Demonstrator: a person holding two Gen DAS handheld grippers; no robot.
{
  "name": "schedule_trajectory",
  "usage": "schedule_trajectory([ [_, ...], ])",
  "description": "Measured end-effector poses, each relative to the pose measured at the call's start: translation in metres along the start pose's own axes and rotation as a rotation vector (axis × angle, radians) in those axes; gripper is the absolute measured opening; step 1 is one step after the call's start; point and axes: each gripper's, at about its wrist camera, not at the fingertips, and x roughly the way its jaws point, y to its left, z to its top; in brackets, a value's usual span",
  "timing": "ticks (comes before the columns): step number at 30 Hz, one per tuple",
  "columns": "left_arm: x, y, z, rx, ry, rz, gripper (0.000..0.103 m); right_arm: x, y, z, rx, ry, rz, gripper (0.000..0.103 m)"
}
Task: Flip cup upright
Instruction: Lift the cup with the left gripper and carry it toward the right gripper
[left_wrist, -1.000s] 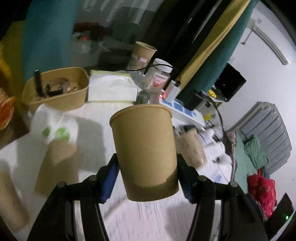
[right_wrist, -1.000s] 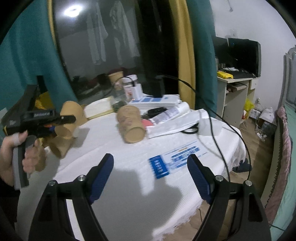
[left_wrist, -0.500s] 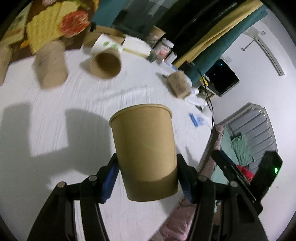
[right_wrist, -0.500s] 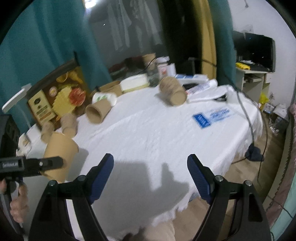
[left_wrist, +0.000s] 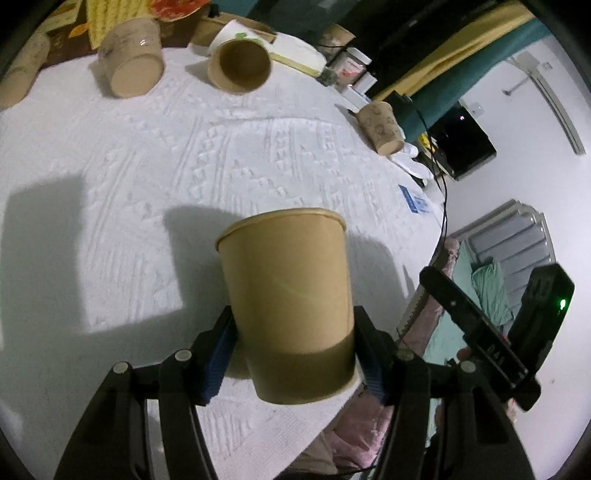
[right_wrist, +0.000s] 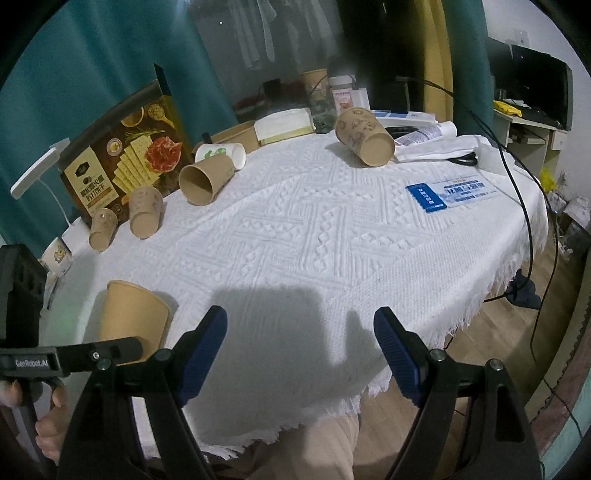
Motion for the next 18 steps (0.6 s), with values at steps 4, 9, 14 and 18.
schedule_trajectory([
  [4, -0.002, -0.002, 0.003, 0.014, -0.004, -0.026, 0.077, 0.004, 0.004, 0.006, -0.018, 0.017, -0.009, 0.080],
  [9, -0.009, -0.001, 0.003, 0.011, -0.011, -0.058, 0.079, 0.005, 0.006, 0.012, -0.017, 0.052, 0.041, 0.080],
  [14, -0.033, -0.002, 0.002, 0.047, -0.064, -0.074, 0.079, 0.005, 0.021, 0.021, -0.076, 0.097, 0.082, 0.080],
  [18, -0.056, 0.007, -0.003, 0.053, -0.111, -0.070, 0.079, 0.012, 0.038, 0.028, -0.093, 0.182, 0.198, 0.080],
])
